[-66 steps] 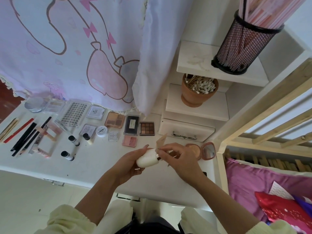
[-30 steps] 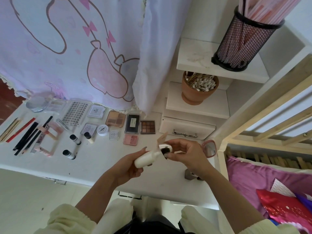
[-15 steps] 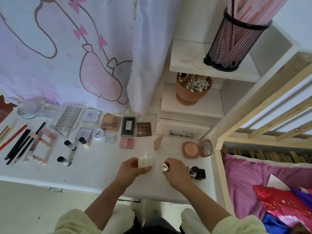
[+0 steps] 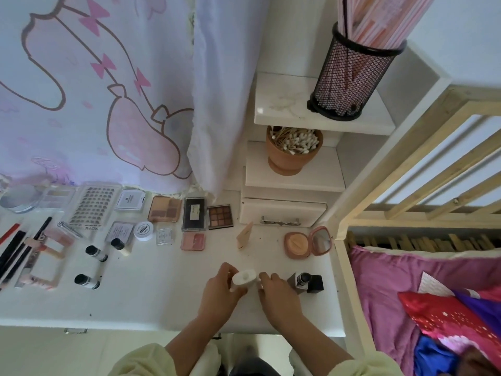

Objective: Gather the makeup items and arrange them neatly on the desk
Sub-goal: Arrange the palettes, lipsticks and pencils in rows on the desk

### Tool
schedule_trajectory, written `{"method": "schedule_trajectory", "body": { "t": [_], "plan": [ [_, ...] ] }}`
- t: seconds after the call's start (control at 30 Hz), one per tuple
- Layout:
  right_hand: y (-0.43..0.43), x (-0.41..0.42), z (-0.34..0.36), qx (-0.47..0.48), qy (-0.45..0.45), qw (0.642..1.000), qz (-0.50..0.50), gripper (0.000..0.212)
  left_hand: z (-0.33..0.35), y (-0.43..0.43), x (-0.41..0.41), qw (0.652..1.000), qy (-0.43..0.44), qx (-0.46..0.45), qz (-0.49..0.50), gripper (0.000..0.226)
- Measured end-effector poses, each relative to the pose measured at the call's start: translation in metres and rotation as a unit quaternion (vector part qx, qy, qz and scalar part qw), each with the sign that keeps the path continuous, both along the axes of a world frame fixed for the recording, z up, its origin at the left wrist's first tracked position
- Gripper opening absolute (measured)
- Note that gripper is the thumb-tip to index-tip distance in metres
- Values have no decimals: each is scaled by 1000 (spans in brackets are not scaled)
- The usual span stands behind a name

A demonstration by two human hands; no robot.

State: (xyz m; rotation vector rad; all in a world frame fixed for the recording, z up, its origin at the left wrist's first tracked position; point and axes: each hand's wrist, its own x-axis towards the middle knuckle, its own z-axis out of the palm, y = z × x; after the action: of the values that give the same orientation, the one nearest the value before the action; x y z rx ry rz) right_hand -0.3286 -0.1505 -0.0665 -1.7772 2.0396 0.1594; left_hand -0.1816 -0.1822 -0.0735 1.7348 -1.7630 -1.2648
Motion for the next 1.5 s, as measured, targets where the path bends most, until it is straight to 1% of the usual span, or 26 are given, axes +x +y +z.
{"method": "schedule_trajectory", "body": {
  "t": [0.07, 0.17, 0.23, 0.33, 0.43, 0.5, 0.6, 0.7, 0.77, 0.9, 1.0, 1.07, 1.17, 1.23, 1.3, 1.43, 1.5],
  "plan": [
    [1, 0, 0, 2, 9, 1000, -2, 26, -2, -1, 1, 1000, -15, -9, -20, 26],
    [3, -1, 0, 6, 17, 1000, -6, 27, -3, -1, 0, 997, -54, -32, -50, 23],
    [2, 0, 1, 8, 18, 1000, -15, 26, -3, -2, -1, 994, -79, -46, -66, 28],
    [2, 0, 4, 10, 6, 1000, -27, 27, -5, -1, -1, 993, -82, -56, -66, 35],
    [2, 0, 5, 10, -15, 999, -40, 30, -8, 0, -1, 993, -83, -61, -64, 35],
    [2, 0, 4, 6, -40, 997, -61, 33, -8, 0, -1, 992, -93, -53, -72, 40],
    [3, -2, 4, -6, -89, 992, -84, 44, -6, -1, -6, 988, -111, -32, -98, 51],
    [5, -5, 3, 4, -111, 989, -96, 39, -6, -1, -12, 983, -134, -2, -128, 61],
    [5, -5, 4, 9, -119, 988, -103, 37, -7, -2, -14, 981, -130, 14, -143, 67],
    [7, -7, 6, 22, -122, 987, -100, 38, -6, -2, -14, 980, -119, 35, -155, 66],
    [6, -7, 7, 27, -125, 987, -100, 45, -5, -3, -11, 979, -111, 51, -164, 70],
    [6, -8, 9, 21, -131, 985, -108, 49, -4, -3, -7, 972, -117, 70, -190, 79],
    [3, -8, 18, -19, -162, 979, -125, 44, -5, -5, 3, 962, -137, 83, -219, 88],
    [-6, -6, 27, -54, -193, 971, -134, 41, -5, -12, 13, 964, -140, 79, -210, 85],
    [-22, -5, 38, -90, -206, 964, -143, 40, -4, -23, 21, 971, -133, 73, -185, 75],
    [-54, -4, 58, -139, -244, 950, -138, 40, 2, -49, 24, 990, -110, 36, -82, 55],
    [-67, -4, 65, -139, -244, 953, -116, 46, 6, -59, 16, 995, -88, 24, -47, 53]
  ]
}}
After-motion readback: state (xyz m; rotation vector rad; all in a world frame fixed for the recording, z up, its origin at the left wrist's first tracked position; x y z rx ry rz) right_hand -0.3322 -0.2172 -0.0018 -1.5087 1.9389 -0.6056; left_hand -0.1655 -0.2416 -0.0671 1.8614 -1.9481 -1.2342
